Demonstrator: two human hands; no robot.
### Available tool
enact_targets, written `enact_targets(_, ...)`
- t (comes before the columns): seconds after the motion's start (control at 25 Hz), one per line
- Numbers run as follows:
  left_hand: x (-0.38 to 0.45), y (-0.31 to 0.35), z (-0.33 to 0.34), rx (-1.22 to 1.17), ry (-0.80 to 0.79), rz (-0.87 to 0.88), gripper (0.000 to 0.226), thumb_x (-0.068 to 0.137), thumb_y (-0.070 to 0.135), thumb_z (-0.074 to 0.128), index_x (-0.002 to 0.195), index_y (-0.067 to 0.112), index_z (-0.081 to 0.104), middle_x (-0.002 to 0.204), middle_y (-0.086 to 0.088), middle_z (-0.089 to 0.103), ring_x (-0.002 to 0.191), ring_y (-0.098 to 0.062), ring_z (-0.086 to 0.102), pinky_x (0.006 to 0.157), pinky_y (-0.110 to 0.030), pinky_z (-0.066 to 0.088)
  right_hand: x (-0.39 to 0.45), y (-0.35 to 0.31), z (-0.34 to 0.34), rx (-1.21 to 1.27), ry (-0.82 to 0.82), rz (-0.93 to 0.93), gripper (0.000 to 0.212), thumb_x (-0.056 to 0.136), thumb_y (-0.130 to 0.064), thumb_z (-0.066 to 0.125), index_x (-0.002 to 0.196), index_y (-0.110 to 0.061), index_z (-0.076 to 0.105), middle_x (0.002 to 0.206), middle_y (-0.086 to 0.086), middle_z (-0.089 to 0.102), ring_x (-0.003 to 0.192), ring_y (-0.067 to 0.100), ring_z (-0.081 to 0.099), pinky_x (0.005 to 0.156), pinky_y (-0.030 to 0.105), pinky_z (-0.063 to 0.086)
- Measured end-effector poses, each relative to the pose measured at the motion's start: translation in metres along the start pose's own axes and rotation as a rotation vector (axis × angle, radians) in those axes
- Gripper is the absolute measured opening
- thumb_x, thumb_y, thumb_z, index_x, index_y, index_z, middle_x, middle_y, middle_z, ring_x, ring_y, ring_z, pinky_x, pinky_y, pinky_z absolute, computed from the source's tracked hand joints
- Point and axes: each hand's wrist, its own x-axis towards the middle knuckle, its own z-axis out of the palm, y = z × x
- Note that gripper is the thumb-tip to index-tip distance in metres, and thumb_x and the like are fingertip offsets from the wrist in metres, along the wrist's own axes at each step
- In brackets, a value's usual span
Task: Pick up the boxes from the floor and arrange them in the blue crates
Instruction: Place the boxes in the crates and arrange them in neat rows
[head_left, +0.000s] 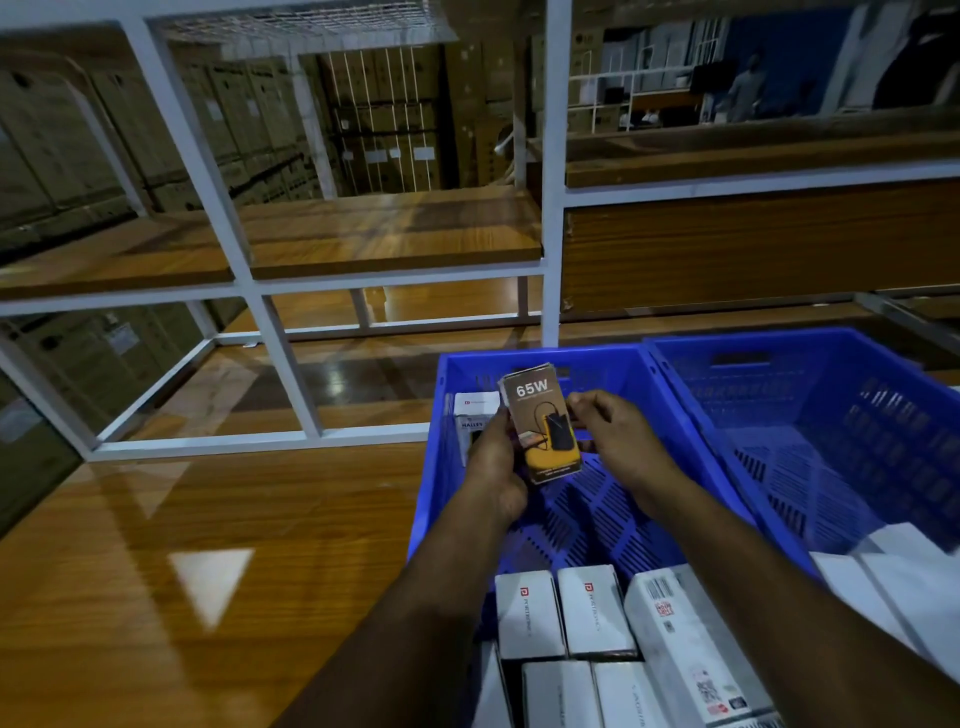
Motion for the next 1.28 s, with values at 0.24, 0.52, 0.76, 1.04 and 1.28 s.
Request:
enact_targets(0.24,0.001,-0.004,0.0,0.304,0.053,0.101,0.024,0.097,0.033,0.065,0.098,0.01,0.071,0.096,-0.012,0.076,0.09,-0.033,0.071,0.09,-0.056,0.057,0.015,0.018,0.002,-0.179,-0.044,0.112,0.068,0.077,-0.043,0.08,0.127,-0.021,0.04,0.112,-0.008,0.062,0.1,0.013,0.062,0.085,0.036,0.055)
enact_targets(0.52,0.024,0.011,-0.007,0.44,0.202,0.149,0.006,0.091,0.003,0.065,0.093,0.008,0.064,0.105,-0.015,0.067,0.102,-0.028,0.063,0.078,-0.039,0.046,0.065,0.032,-0.009,-0.267,-0.038,0.325,0.055,0.064,-0.011,0.092,0.113,-0.009,0.068,0.112,0.008,0.072,0.104,0.027,0.067,0.095,0.047,0.054)
enact_targets(0.76,0.036,0.023,-0.01,0.601,0.213,0.167,0.036,0.089,0.0,0.064,0.124,-0.004,0.057,0.12,-0.027,0.066,0.101,-0.038,0.067,0.074,-0.036,0.05,0.13,0.084,0.011,-0.329,-0.084,0.322,0.07,0.054,0.001,0.091,0.119,-0.001,0.067,0.121,0.018,0.069,0.107,0.032,0.067,0.094,0.051,0.055)
enact_targets(1.04,0.045,0.026,-0.033,1.439,0.135,0.252,0.035,0.093,0.024,0.061,0.123,0.007,0.059,0.127,-0.013,0.067,0.117,-0.034,0.062,0.096,-0.039,0.052,0.186,0.141,0.021,-0.456,-0.07,0.437,0.068,0.056,-0.006,0.089,0.12,-0.004,0.067,0.118,0.018,0.07,0.102,0.033,0.069,0.086,0.051,0.058)
enact_targets(1.28,0.049,0.025,-0.034,1.475,0.168,0.279,0.04,0.094,0.023,0.06,0.132,0.012,0.055,0.135,-0.011,0.062,0.123,-0.032,0.059,0.101,-0.041,0.049,0.146,0.097,0.048,-0.475,0.027,0.391,0.039,0.069,-0.02,0.089,0.102,-0.003,0.074,0.1,0.013,0.074,0.089,0.03,0.072,0.075,0.036,0.058)
